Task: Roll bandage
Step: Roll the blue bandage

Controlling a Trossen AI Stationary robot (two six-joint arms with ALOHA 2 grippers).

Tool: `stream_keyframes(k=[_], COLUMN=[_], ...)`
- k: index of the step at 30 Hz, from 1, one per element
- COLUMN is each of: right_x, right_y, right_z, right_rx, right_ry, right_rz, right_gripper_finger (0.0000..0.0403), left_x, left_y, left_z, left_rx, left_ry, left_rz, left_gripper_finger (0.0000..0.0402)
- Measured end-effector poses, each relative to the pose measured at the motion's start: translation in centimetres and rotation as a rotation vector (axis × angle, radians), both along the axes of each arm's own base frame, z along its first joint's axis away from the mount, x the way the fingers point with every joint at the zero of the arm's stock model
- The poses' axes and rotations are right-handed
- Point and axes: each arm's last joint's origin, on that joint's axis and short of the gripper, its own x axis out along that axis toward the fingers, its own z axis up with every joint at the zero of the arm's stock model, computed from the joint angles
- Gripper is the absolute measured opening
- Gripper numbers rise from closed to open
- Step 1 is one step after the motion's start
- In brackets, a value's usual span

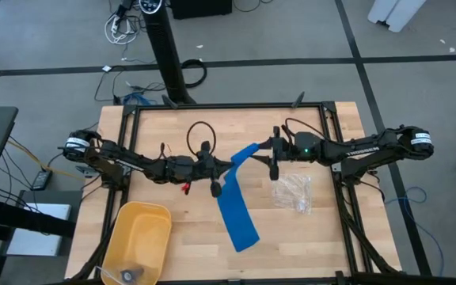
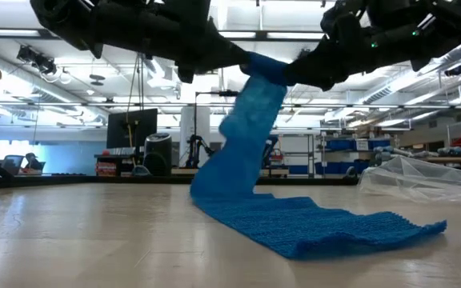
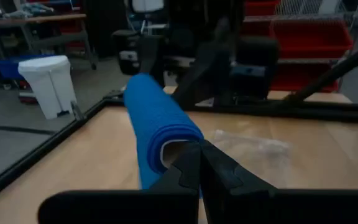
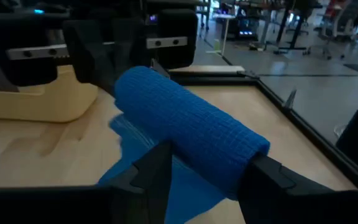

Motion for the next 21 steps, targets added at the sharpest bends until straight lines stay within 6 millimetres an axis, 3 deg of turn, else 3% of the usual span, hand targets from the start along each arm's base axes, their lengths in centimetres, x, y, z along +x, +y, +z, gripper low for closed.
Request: stream_keyframes(k=[4, 11, 21], right_x=[0.0, 0.0, -1.0], right_y=[0.2, 0.4, 0.6], right_z=[0.0, -0.2, 1.0], right_rx=[-0.021, -0.035, -0.057], right_ry=[0.002, 0.015, -0.008], right_rz=[0.018, 0.079, 0.09], right_gripper_finger=[0.0125, 0.0019, 0.0011], left_x=[0.0, -0.1, -0.6], left_y=[-0.1, -0.1, 0.7], left_z=[0.0, -0.1, -0.5], left_rx=[0.003, 0.038, 0.091], left_ry=[-0.005, 0.012, 0.118], left_rz=[0.016, 0.047, 0.251], left_gripper_finger=[0.0008, 0.0008, 0.0014])
